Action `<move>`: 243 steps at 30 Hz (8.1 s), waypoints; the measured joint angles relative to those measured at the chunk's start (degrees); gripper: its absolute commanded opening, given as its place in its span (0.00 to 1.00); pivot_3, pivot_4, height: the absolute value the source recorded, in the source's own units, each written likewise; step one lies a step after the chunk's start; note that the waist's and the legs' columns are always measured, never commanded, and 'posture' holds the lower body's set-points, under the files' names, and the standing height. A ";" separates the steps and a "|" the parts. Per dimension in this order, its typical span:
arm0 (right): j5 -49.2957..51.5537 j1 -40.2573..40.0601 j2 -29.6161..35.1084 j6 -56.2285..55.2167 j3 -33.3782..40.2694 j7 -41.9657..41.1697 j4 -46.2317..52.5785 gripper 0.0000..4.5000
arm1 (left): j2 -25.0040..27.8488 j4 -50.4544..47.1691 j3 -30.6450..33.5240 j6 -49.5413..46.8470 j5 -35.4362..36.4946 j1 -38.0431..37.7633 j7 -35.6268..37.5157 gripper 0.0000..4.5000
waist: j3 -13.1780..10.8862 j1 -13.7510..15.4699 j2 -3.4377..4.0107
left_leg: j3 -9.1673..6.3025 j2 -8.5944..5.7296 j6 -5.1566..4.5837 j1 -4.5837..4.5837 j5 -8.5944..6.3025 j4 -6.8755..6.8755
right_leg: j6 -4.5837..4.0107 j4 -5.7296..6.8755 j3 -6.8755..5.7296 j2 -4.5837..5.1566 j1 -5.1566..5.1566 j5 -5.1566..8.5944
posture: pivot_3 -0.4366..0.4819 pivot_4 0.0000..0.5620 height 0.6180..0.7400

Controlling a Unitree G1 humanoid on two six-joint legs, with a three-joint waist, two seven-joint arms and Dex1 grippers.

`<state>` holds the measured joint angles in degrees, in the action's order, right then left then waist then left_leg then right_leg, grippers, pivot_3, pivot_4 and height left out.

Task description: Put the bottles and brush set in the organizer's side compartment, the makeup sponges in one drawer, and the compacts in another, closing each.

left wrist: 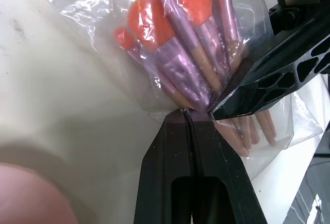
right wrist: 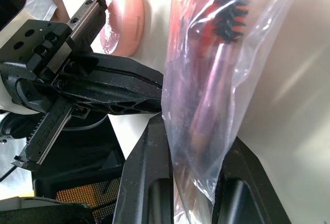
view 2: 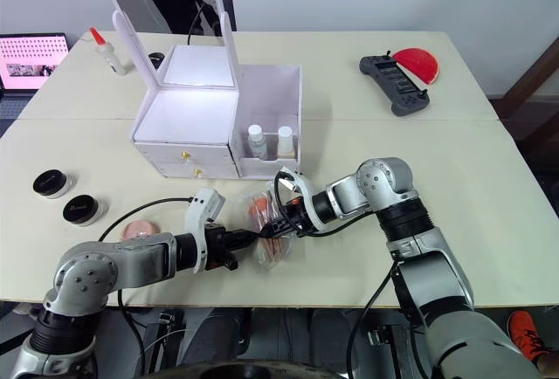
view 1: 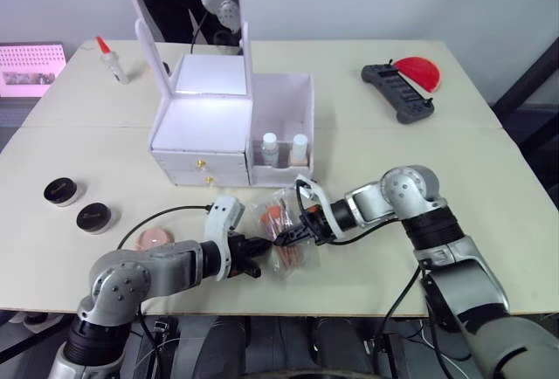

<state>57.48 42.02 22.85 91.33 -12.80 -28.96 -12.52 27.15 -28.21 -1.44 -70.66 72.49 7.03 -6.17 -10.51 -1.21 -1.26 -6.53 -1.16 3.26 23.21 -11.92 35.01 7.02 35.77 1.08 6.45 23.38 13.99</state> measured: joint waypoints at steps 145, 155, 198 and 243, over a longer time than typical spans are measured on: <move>-84.99 46.29 -13.57 -102.50 -10.66 -8.90 -64.82 0.02 | 15.35 -21.06 28.70 36.27 -11.13 -20.56 27.58 0.00 | -0.54 -2.82 0.54 | 0.01 0.12 0.18 0.58 0.13 -0.03 | 0.01 0.44 0.25 -0.32 0.95 -0.28 | 0.48 0.27 1.00; -65.75 46.65 -4.93 -96.35 5.63 -37.80 -56.50 0.02 | 16.69 -20.39 32.82 35.64 -2.11 -23.22 27.79 0.00 | -0.54 -2.56 0.54 | -0.01 0.14 0.18 0.58 0.13 -0.01 | 0.04 0.43 0.24 -0.32 0.86 -0.30 | 0.48 0.27 1.00; -31.59 3.11 15.37 -47.93 19.26 -42.63 -3.86 1.00 | 9.60 -3.44 55.77 40.16 -18.70 -40.26 43.98 0.99 | -0.60 -2.56 0.59 | 0.39 0.45 0.15 0.29 0.08 0.08 | -0.20 0.30 0.37 -0.40 0.66 -0.26 | 0.48 0.27 1.00; -29.66 9.11 13.03 -49.12 4.73 -34.83 18.01 1.00 | -19.28 -6.42 3.01 42.53 -57.17 -10.21 6.04 0.48 | -0.53 0.42 0.46 | 0.22 0.46 0.15 0.19 0.08 0.20 | -0.18 0.22 0.32 -0.57 0.36 -0.30 | 0.48 0.27 1.00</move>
<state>27.82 51.13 35.88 42.22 -8.07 -63.79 5.49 7.87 -34.63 1.57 -28.13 15.32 -3.18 -0.13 -11.04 -0.79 -0.79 -6.31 -0.70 3.41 23.40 -11.83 35.20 6.84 35.99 1.40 5.88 23.74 13.70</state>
